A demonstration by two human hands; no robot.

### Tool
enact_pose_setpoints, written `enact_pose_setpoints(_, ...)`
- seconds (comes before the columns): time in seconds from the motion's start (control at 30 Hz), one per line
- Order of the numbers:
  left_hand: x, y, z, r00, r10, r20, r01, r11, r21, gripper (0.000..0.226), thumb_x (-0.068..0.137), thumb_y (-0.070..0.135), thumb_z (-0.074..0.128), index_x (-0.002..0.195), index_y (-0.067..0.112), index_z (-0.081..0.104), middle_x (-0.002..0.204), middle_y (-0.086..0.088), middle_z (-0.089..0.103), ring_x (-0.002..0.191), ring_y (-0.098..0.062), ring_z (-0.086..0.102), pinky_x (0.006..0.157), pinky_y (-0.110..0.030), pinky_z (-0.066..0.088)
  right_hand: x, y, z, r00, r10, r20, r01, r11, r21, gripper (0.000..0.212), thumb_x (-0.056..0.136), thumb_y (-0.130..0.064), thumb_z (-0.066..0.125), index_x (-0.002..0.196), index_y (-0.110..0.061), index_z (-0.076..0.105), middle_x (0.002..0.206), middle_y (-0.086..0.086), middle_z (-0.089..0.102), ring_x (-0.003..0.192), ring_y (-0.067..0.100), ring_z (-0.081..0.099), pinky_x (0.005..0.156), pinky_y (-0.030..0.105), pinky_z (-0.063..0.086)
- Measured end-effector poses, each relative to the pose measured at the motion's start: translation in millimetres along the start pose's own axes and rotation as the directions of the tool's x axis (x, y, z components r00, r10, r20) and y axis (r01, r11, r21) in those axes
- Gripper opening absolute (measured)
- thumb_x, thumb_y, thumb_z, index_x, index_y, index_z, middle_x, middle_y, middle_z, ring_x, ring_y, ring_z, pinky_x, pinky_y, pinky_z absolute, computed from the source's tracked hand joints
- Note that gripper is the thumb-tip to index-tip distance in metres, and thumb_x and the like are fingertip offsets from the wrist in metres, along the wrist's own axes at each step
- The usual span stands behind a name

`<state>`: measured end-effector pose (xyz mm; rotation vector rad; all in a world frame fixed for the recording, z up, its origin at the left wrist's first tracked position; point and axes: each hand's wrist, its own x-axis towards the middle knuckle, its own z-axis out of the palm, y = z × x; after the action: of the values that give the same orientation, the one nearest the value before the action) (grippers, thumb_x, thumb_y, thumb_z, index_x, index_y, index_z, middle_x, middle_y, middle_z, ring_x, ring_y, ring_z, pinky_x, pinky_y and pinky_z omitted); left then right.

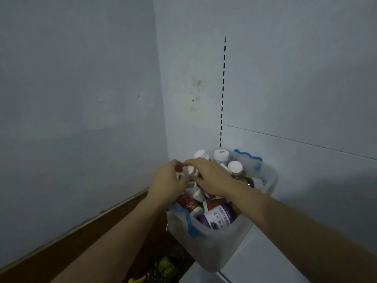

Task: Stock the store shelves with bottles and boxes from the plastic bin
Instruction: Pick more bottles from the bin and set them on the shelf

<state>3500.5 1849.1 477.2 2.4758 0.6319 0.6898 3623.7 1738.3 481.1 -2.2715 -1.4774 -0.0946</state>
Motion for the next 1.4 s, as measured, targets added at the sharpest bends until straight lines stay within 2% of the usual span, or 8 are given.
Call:
enact_pose_setpoints(0.3, 14, -11, 9, 0.985, 0.155, 0.082, -0.138, 0.973, -0.185, 0.094, 0.084, 0.033, 0.078, 0.157, 0.023, 0.021, 0.146, 0.003, 0.051, 0.121, -0.010, 0.053, 0.095, -0.026, 0.043, 3, 10, 4, 0.972, 0.054, -0.228, 0.023, 0.948, 0.319, 0.041, 0.097, -0.021, 0.062, 0.134, -0.034, 0.050, 0.129, -0.013, 0.057, 0.109, 0.006, 0.059, 0.096, 0.038, 0.054)
enact_pose_setpoints(0.4, 15, -15, 9, 0.980, 0.192, 0.051, -0.173, 0.951, -0.256, 0.083, 0.087, 0.037, 0.074, 0.154, 0.025, 0.027, 0.140, 0.005, 0.056, 0.120, -0.013, 0.058, 0.100, -0.037, 0.052, 2, 7, 2, 0.966, 0.058, -0.251, 0.071, 0.876, 0.477, 0.041, 0.096, -0.014, 0.063, 0.132, -0.031, 0.053, 0.122, -0.013, 0.057, 0.094, 0.007, 0.065, 0.085, 0.032, 0.059)
enact_pose_setpoints(0.53, 14, -20, 12, 0.976, 0.220, -0.004, -0.213, 0.940, -0.266, 0.047, 0.093, 0.033, 0.066, 0.135, 0.029, 0.044, 0.118, 0.009, 0.062, 0.097, -0.005, 0.062, 0.084, -0.033, 0.057, -2, 7, 1, 0.956, 0.096, -0.277, 0.089, 0.805, 0.587, 0.030, 0.102, -0.018, 0.053, 0.130, -0.028, 0.053, 0.116, -0.008, 0.059, 0.089, 0.016, 0.067, 0.078, 0.028, 0.057)
enact_pose_setpoints(0.67, 11, -20, 11, 0.986, 0.164, -0.027, -0.164, 0.933, -0.320, 0.031, 0.097, 0.034, 0.058, 0.123, 0.034, 0.040, 0.106, 0.008, 0.060, 0.088, -0.008, 0.062, 0.076, -0.033, 0.057, 9, 20, -2, 0.878, 0.262, -0.401, -0.064, 0.894, 0.444, 0.030, 0.098, -0.019, 0.059, 0.127, -0.026, 0.054, 0.116, -0.004, 0.057, 0.095, 0.013, 0.059, 0.079, 0.027, 0.054)
enact_pose_setpoints(0.9, 8, -17, 7, 0.995, 0.076, -0.059, -0.094, 0.899, -0.428, 0.024, 0.100, 0.034, 0.051, 0.122, 0.029, 0.043, 0.093, 0.005, 0.061, 0.079, -0.015, 0.064, 0.070, -0.040, 0.059, 36, 37, 4, 0.955, 0.283, -0.087, -0.272, 0.955, 0.121, 0.066, 0.087, -0.041, 0.068, 0.145, -0.028, 0.039, 0.132, -0.002, 0.057, 0.121, 0.019, 0.053, 0.102, 0.045, 0.047)
enact_pose_setpoints(1.03, 7, -18, 7, 0.996, 0.048, -0.073, -0.077, 0.877, -0.474, 0.020, 0.100, 0.035, 0.050, 0.119, 0.031, 0.044, 0.091, 0.003, 0.062, 0.079, -0.018, 0.065, 0.071, -0.045, 0.060, 29, 41, 5, 0.985, 0.148, -0.094, -0.146, 0.989, 0.026, 0.053, 0.082, -0.030, 0.064, 0.134, -0.029, 0.054, 0.127, -0.008, 0.062, 0.119, 0.015, 0.055, 0.102, 0.048, 0.047)
enact_pose_setpoints(1.2, 7, -17, 8, 0.996, 0.031, -0.088, -0.068, 0.884, -0.462, 0.021, 0.100, 0.038, 0.051, 0.119, 0.031, 0.045, 0.092, 0.007, 0.061, 0.079, -0.013, 0.064, 0.069, -0.037, 0.059, 23, 42, 6, 0.999, -0.026, -0.023, 0.022, 0.991, -0.133, 0.052, 0.082, -0.051, 0.067, 0.131, -0.040, 0.054, 0.123, -0.012, 0.066, 0.109, 0.010, 0.055, 0.100, 0.051, 0.042)
enact_pose_setpoints(1.4, 8, -15, 10, 0.994, 0.005, -0.107, -0.052, 0.897, -0.438, 0.024, 0.098, 0.050, 0.052, 0.107, 0.028, 0.057, 0.093, 0.009, 0.064, 0.082, -0.009, 0.065, 0.068, -0.026, 0.054, 26, 40, 11, 0.998, -0.028, -0.064, 0.014, 0.980, -0.197, 0.047, 0.085, -0.053, 0.067, 0.126, -0.035, 0.053, 0.118, -0.005, 0.066, 0.112, 0.020, 0.057, 0.098, 0.048, 0.040)
